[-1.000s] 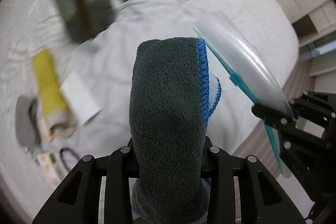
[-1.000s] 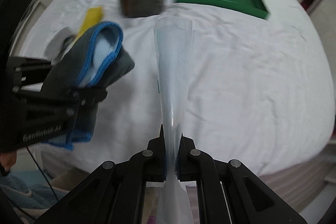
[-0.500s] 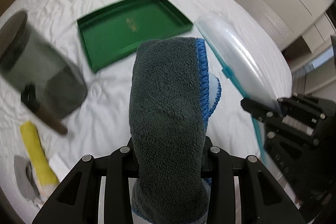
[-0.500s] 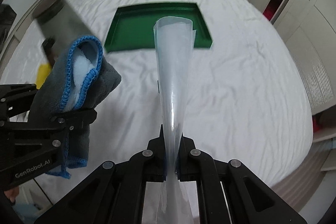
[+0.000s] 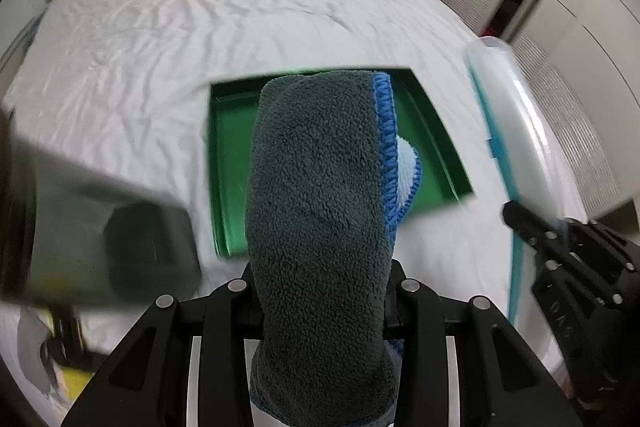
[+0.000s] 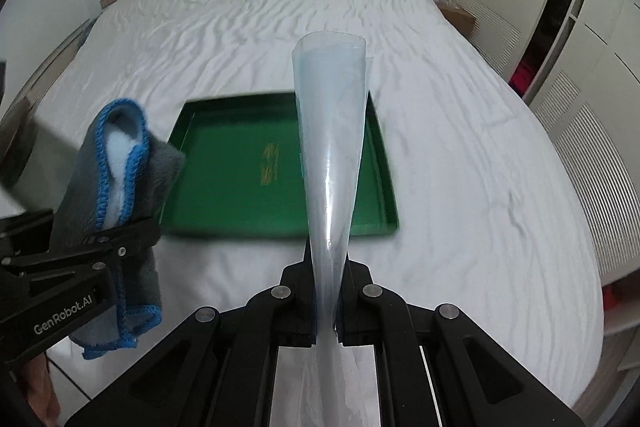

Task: Organize soft objects
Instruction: 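Lower the towel into the tray with the left tool while the right tool releases the bag there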

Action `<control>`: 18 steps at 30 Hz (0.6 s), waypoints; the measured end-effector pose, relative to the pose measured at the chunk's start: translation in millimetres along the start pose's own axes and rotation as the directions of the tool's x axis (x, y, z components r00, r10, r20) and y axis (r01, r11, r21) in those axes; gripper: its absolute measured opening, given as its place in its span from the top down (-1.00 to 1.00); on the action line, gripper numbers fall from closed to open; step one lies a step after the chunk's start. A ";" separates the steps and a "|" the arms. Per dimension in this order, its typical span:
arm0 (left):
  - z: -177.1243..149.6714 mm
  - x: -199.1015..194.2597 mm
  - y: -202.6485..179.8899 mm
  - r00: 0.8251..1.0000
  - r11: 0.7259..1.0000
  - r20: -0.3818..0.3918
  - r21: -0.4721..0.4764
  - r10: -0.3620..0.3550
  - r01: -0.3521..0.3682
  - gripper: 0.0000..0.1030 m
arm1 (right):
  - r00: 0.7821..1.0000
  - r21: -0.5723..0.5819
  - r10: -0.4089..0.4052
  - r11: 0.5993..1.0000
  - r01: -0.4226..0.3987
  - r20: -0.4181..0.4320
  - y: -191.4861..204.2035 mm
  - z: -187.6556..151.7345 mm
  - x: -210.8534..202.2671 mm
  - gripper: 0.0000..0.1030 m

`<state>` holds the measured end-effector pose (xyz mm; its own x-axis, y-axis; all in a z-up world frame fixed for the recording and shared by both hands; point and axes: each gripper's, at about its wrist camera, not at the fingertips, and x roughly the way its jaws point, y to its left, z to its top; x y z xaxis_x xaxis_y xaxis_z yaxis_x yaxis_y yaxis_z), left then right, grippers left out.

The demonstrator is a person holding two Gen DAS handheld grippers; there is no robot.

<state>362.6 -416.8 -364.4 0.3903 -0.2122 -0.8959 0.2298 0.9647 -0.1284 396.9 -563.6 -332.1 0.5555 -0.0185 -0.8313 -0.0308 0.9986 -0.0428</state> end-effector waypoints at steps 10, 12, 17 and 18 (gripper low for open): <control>62.5 61.0 15.8 0.990 0.990 0.091 -0.104 0.106 -0.097 0.39 | 0.994 0.052 0.079 0.995 -0.083 0.070 -17.8 48.6 88.2 0.90; 69.2 70.0 16.1 0.985 0.987 0.105 -0.099 0.135 -0.125 0.39 | 0.995 0.047 0.074 0.996 -0.077 0.062 -14.9 49.3 106.0 0.90; 77.0 95.7 20.0 0.977 0.979 0.094 -0.094 0.189 -0.181 0.37 | 0.997 0.054 0.078 0.995 -0.079 0.022 -16.8 59.2 147.1 0.89; 77.9 99.8 20.6 0.977 0.979 0.089 -0.092 0.192 -0.184 0.36 | 0.997 0.054 0.077 0.996 -0.078 0.014 -15.6 62.1 152.6 0.89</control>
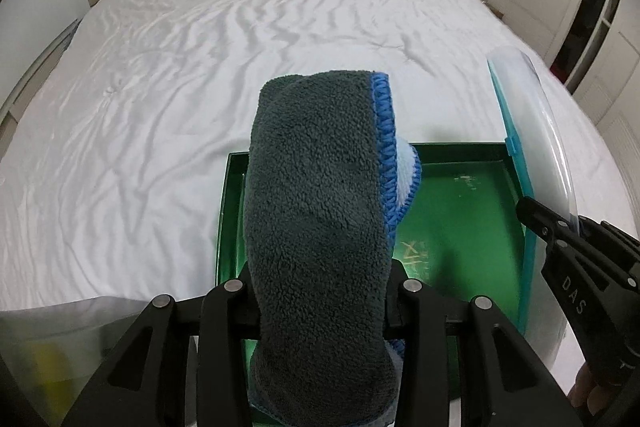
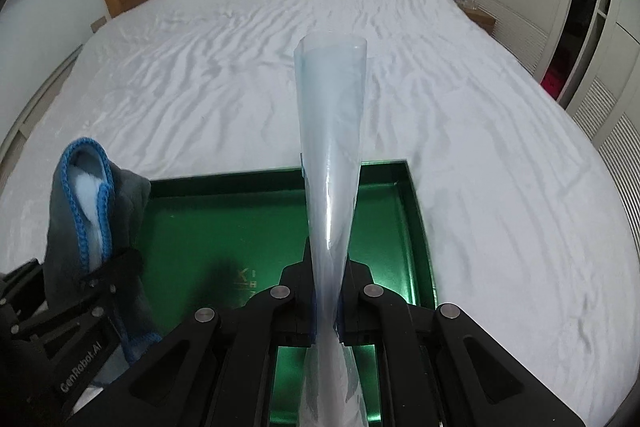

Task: Organize soft objects
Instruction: 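Lower the towel into the tray with the left tool while the right tool releases the bag there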

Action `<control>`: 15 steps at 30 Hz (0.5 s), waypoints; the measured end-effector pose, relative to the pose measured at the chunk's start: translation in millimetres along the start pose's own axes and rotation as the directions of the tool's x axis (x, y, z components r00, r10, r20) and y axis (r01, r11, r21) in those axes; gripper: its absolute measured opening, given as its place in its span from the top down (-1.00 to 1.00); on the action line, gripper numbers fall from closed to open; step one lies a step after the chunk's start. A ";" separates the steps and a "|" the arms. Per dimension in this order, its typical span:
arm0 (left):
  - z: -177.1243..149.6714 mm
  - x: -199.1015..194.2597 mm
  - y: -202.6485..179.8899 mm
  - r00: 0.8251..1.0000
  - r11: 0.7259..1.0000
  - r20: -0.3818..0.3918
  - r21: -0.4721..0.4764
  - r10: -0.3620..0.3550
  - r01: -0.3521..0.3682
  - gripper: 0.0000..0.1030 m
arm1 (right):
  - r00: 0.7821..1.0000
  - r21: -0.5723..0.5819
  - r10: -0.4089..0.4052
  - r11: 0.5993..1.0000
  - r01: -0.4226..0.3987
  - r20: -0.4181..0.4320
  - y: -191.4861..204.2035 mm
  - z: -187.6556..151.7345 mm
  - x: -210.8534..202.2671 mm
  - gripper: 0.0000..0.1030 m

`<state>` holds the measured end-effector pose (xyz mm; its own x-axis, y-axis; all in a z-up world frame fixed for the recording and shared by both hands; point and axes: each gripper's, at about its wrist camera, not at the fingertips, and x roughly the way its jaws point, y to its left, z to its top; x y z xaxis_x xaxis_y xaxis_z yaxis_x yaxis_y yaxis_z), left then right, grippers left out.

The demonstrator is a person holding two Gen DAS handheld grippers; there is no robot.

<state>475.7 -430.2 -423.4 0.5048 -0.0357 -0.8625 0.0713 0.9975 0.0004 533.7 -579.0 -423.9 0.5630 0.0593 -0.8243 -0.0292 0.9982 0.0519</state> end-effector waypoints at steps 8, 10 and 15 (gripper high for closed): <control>-5.0 16.7 -5.2 0.998 0.998 -0.008 0.025 0.055 -0.054 0.35 | 0.999 -0.018 -0.036 0.999 0.036 0.005 14.6 30.0 59.4 0.89; -5.7 19.4 -3.5 0.997 0.997 -0.007 0.027 0.072 -0.072 0.35 | 0.999 -0.030 -0.051 0.998 0.051 0.004 18.7 31.1 70.6 0.89; -10.4 27.2 2.0 0.996 0.996 -0.023 0.021 0.088 -0.088 0.35 | 0.999 -0.031 -0.040 0.999 0.039 -0.011 26.3 28.2 88.2 0.89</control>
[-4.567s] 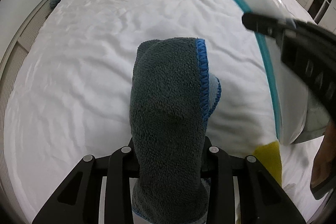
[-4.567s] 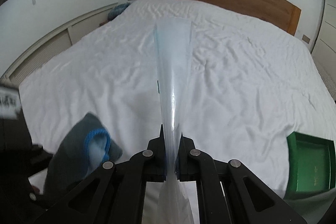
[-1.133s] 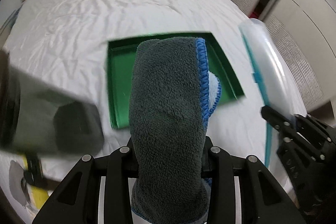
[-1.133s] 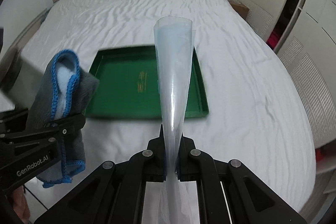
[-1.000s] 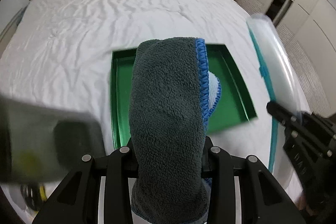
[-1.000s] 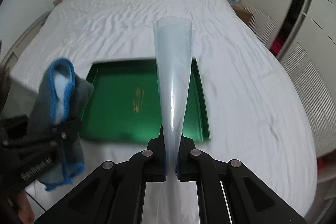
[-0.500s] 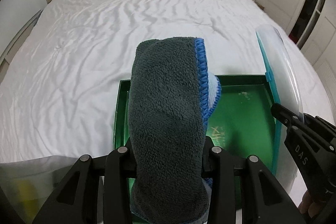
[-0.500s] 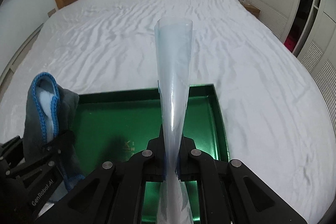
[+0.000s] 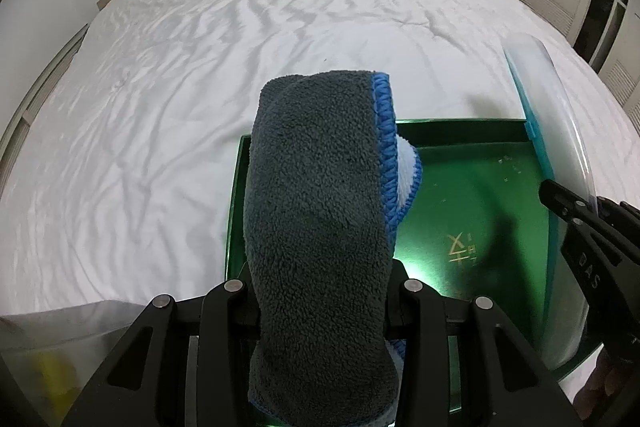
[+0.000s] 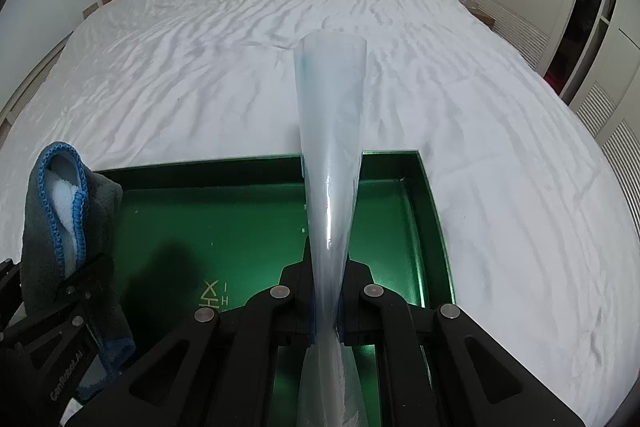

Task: Organize soft objects
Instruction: 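Lower the towel into the tray with the left tool while the right tool releases the bag there, then move both open tools back toward the remaining cloths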

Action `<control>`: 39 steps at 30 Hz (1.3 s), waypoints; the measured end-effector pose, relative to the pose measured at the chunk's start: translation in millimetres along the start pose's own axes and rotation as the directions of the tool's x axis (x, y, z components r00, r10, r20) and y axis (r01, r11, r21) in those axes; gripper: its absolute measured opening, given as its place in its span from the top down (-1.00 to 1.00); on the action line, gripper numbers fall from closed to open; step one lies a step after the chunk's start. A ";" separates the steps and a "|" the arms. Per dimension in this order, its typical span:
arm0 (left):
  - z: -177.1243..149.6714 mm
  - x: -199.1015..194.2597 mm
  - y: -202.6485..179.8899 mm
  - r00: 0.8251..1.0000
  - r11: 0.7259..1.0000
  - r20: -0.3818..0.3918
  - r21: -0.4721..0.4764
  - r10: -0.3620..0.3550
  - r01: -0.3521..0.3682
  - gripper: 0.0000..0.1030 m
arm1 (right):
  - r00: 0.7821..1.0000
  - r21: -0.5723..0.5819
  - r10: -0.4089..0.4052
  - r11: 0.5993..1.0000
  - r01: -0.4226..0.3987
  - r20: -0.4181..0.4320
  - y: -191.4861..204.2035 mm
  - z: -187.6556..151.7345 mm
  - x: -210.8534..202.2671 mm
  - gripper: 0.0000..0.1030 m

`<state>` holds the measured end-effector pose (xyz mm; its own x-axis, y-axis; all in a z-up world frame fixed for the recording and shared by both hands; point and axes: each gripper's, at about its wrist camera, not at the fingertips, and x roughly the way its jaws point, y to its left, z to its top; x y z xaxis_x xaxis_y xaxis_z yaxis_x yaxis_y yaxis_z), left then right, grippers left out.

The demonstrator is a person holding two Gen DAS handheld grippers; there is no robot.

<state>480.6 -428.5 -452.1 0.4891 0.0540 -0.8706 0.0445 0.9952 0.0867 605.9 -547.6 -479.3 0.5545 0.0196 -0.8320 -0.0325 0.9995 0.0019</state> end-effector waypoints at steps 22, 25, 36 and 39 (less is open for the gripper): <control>-13.8 11.2 -9.5 1.000 1.000 -0.007 0.028 -0.007 0.008 0.15 | 1.000 -0.040 0.018 0.999 -0.018 -0.019 -4.2 1.0 7.7 0.72; -13.6 11.1 -9.4 1.000 1.000 -0.005 0.030 -0.006 0.006 0.02 | 1.000 -0.041 0.019 0.999 -0.020 -0.024 -4.1 1.6 10.1 0.44; -6.4 -4.1 -6.7 0.999 0.999 0.053 0.033 -0.009 0.007 -0.31 | 1.000 -0.043 0.015 0.999 -0.014 0.018 -3.6 0.7 -1.2 -0.20; -6.0 -11.0 -7.0 0.997 1.000 0.072 0.031 0.000 -0.002 -0.31 | 0.999 -0.043 0.017 0.999 -0.016 0.029 -3.3 1.0 -6.9 -0.23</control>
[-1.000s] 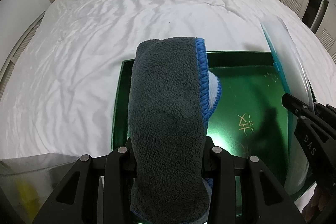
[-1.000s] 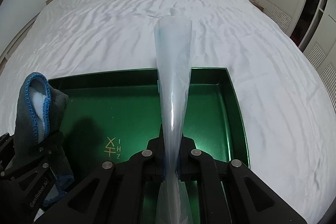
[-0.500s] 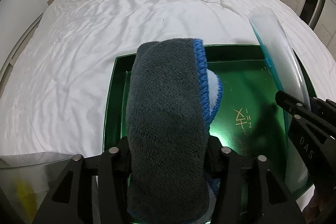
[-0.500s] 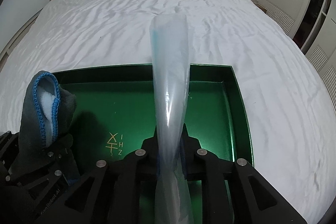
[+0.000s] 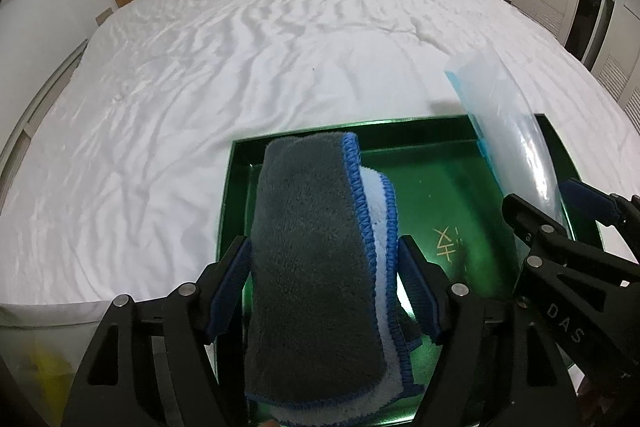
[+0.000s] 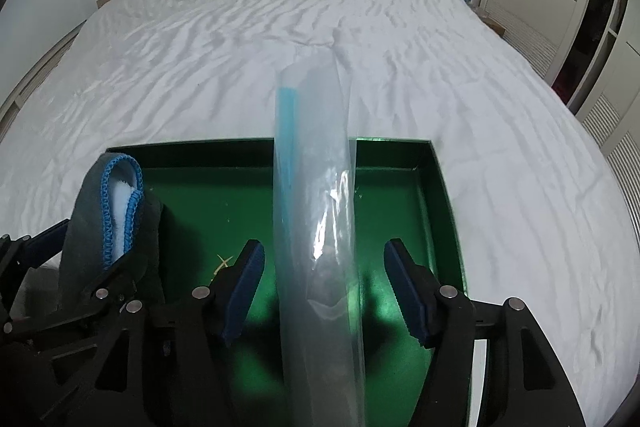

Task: Organize soft objects
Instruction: 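Move both open tools back toward the remaining cloths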

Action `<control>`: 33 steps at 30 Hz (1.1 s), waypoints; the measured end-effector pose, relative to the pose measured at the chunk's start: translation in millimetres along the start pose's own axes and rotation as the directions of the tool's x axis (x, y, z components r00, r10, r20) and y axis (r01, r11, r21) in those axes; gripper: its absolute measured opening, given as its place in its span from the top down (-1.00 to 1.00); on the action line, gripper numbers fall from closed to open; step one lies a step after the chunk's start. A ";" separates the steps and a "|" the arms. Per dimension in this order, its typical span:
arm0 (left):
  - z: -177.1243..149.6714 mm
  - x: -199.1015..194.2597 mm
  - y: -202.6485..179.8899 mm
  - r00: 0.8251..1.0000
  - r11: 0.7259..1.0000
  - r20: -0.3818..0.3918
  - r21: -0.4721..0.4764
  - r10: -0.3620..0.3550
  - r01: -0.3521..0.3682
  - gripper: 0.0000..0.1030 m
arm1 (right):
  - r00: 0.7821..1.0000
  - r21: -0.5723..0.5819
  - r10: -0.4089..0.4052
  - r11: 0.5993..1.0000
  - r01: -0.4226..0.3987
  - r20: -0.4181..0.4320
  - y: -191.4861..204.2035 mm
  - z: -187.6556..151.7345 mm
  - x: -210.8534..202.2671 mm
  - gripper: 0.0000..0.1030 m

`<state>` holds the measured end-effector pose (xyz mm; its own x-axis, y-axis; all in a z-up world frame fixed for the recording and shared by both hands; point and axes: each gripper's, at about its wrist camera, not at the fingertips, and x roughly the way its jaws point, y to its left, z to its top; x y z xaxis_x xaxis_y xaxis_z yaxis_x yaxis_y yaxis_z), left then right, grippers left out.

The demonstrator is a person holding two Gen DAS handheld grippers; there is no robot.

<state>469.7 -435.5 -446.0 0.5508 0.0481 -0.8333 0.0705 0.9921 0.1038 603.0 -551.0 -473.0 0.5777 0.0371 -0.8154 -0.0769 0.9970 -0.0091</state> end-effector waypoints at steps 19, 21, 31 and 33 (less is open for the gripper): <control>-58.8 -108.7 -1.5 0.990 0.993 0.087 -0.002 -0.114 0.115 -0.32 | 0.986 0.000 -0.125 0.992 0.125 0.115 21.9 -49.8 -134.0 -0.42; -70.1 -124.7 -0.5 0.986 0.990 0.090 0.008 -0.142 0.142 -0.31 | 0.984 -0.007 -0.130 0.991 0.132 0.122 34.3 -61.6 -157.4 -0.42; -147.3 -200.2 79.7 0.968 0.968 0.031 0.048 -0.247 0.246 -0.31 | 0.984 0.005 -0.140 0.990 0.140 0.111 110.2 -132.8 -269.8 -0.42; -166.1 -209.5 107.5 0.968 0.966 0.009 0.068 -0.251 0.250 -0.32 | 0.987 -0.005 -0.127 0.992 0.128 0.093 139.1 -152.3 -288.9 -0.42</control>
<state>223.8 -319.7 -350.5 0.5225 -0.2036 -0.8280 0.2622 0.9624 -0.0712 301.7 -433.4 -326.9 0.6562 -0.0840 -0.7499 -0.0058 0.9932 -0.1163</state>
